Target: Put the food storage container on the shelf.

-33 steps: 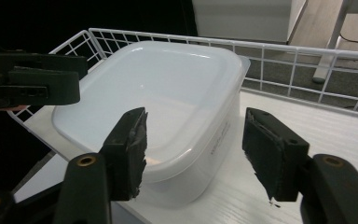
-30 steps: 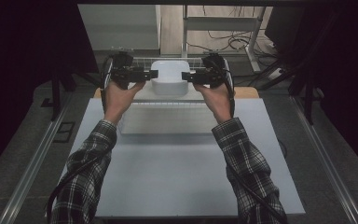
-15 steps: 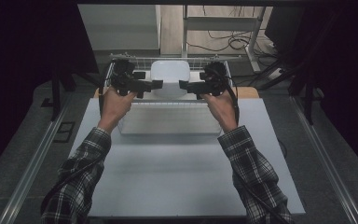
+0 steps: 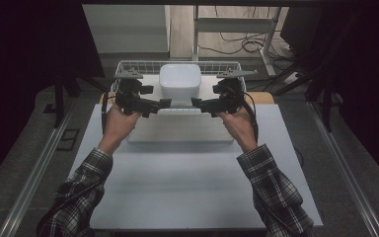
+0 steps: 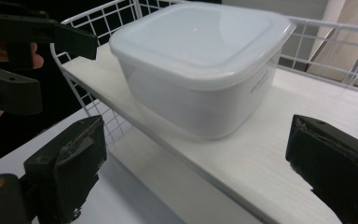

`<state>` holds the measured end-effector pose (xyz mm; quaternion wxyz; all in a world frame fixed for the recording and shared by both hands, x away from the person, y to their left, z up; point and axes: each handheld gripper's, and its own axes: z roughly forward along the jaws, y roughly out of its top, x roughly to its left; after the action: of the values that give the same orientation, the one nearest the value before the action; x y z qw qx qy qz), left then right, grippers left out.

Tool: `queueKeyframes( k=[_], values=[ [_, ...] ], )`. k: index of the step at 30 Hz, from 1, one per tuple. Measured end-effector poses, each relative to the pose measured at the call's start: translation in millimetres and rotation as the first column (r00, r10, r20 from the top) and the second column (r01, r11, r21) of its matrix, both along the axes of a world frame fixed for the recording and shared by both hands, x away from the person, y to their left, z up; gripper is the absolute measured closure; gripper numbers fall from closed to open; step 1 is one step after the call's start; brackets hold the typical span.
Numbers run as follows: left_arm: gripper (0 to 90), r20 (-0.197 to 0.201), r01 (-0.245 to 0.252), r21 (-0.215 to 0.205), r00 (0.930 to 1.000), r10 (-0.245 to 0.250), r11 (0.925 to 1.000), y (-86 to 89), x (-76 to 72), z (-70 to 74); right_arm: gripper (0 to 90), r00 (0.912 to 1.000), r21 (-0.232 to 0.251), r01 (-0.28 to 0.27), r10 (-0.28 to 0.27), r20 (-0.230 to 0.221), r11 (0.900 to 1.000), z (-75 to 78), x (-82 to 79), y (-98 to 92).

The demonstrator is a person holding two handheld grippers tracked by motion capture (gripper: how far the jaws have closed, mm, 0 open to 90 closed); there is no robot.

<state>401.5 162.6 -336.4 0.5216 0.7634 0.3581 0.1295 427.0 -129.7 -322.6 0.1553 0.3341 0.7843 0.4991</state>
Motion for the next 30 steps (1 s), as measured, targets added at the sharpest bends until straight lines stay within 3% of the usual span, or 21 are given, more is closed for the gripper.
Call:
queueKeyframes(
  k=[4, 10, 17, 24, 30],
  values=[
    [6.2, -0.007, 0.037, -0.007, 0.9993, -0.037, 0.9993, 0.5, -6.2, -4.2, 4.7, 0.9999, -0.018, -0.012, 0.012, 0.006, 1.000, -6.2, -5.3, -2.0],
    [5.2, 0.004, 0.058, 0.029, 0.9983, -0.058, 0.9979, -1.9, -16.9, -10.5, 3.9, 0.9995, -0.037, -0.021, 0.022, 0.020, 0.999, -11.3, -12.4, -6.7],
    [4.2, 0.006, 0.067, 0.020, 0.9978, -0.067, 0.9976, -0.2, -26.4, -18.5, 2.7, 0.9989, -0.037, -0.034, 0.035, 0.031, 0.999, -14.7, -22.0, -12.9],
    [4.1, -0.004, 0.087, -0.025, 0.9962, -0.087, 0.9959, -0.2, -37.3, -30.8, 1.7, 0.9975, -0.045, -0.048, 0.050, 0.051, 0.998, -21.7, -34.2, -12.5],
    [4.7, 0.000, 0.091, -0.011, 0.9959, -0.091, 0.9958, -2.3, -46.7, -43.7, 1.5, 0.9957, -0.060, -0.065, 0.068, 0.063, 0.996, -30.7, -45.4, -10.0]
  ],
)
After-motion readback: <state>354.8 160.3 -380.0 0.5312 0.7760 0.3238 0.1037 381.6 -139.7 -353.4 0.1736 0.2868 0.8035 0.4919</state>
